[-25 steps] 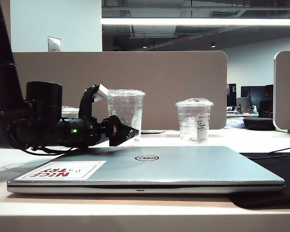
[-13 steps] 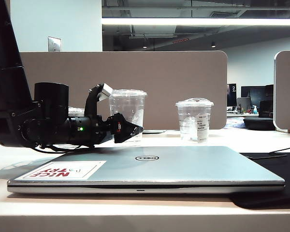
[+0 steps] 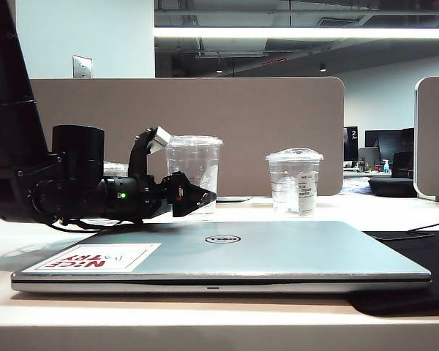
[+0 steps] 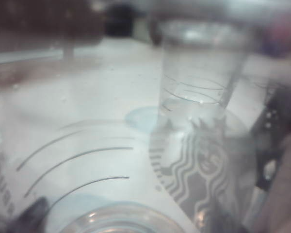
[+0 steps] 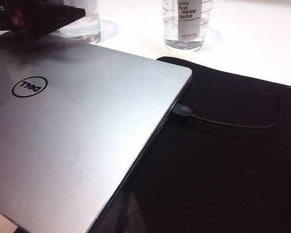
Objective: Pick up the coffee cup on the middle and place it on the left side of the laptop.
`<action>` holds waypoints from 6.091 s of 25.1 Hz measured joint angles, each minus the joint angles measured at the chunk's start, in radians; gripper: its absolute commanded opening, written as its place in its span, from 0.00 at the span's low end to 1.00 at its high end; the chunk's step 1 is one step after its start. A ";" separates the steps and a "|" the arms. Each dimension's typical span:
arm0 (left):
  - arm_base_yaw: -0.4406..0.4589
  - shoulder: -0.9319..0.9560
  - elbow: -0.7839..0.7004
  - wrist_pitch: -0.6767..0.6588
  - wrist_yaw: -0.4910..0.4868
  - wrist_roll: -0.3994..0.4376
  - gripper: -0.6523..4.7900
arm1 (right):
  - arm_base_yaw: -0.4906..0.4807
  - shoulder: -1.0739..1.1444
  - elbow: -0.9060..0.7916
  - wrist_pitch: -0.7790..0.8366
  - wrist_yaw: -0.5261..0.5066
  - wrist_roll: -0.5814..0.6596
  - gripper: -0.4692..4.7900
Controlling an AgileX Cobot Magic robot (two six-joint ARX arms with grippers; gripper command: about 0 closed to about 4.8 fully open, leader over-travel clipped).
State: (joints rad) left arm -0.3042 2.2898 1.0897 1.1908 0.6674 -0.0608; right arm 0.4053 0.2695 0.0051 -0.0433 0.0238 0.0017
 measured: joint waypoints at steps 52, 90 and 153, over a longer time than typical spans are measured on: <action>0.340 -0.516 -0.821 0.227 -0.050 0.090 0.78 | 0.409 0.001 0.000 0.000 0.000 0.000 0.08; 0.345 -0.530 -0.963 0.233 -0.089 0.131 1.00 | 0.409 0.002 0.000 0.000 0.000 0.000 0.08; 0.434 -2.285 -1.085 -1.223 -0.473 -0.047 0.11 | -0.427 -0.269 0.000 0.000 0.000 0.000 0.08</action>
State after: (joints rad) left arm 0.1299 0.0048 0.0044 -0.0326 0.1940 -0.1078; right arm -0.0219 0.0010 0.0051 -0.0429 0.0235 0.0017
